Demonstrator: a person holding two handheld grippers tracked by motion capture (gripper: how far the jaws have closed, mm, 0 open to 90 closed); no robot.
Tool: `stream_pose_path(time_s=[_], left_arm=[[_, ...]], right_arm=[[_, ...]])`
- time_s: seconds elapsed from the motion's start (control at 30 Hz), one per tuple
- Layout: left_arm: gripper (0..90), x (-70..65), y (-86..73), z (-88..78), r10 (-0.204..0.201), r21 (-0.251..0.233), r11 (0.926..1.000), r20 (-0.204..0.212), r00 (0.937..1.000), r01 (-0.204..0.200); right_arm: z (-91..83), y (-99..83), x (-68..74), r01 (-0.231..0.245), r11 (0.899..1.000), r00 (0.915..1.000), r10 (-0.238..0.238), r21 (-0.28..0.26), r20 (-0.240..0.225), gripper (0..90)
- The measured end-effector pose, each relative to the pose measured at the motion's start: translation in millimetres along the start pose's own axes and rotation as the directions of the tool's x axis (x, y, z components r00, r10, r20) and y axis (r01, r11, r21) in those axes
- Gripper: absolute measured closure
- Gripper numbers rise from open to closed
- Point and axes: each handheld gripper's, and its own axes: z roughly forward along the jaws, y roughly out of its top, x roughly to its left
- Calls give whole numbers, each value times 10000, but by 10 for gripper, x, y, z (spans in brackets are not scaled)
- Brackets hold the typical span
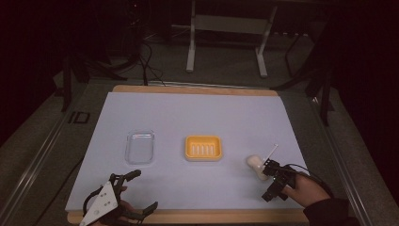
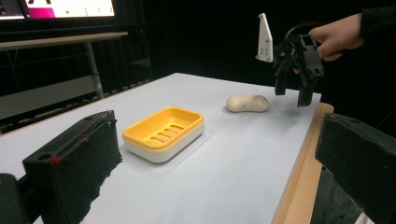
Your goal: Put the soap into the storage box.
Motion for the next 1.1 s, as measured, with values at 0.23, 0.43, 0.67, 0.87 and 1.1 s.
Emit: stream_pose_path(time_s=[0.23, 0.43, 0.67, 0.87, 1.1], left_arm=[[1, -4, -1, 6, 13, 25, 10000, 48, 10000, -13], [1, -7, -1, 9, -16, 12, 10000, 47, 10000, 16], [1, -6, -1, 9, -36, 1, 10000, 45, 10000, 36], [1, -8, -3, 14, -48, 19, 10000, 69, 10000, 48], [1, -8, -2, 11, -62, 1, 10000, 85, 9999, 62]], right_arm=[[14, -20, -143, -652, 9978, 9977, 655, 155, -194, 119], [-30, -4, -248, -975, 9944, 9950, 965, -399, -250, 127], [-64, 75, -272, -1156, 9881, 9933, 1153, -1011, -82, 127], [-44, 160, -303, -1157, 9828, 9928, 1190, -1443, 145, 134], [-14, 254, -336, -1187, 9729, 9923, 1234, -1985, 117, 153]])
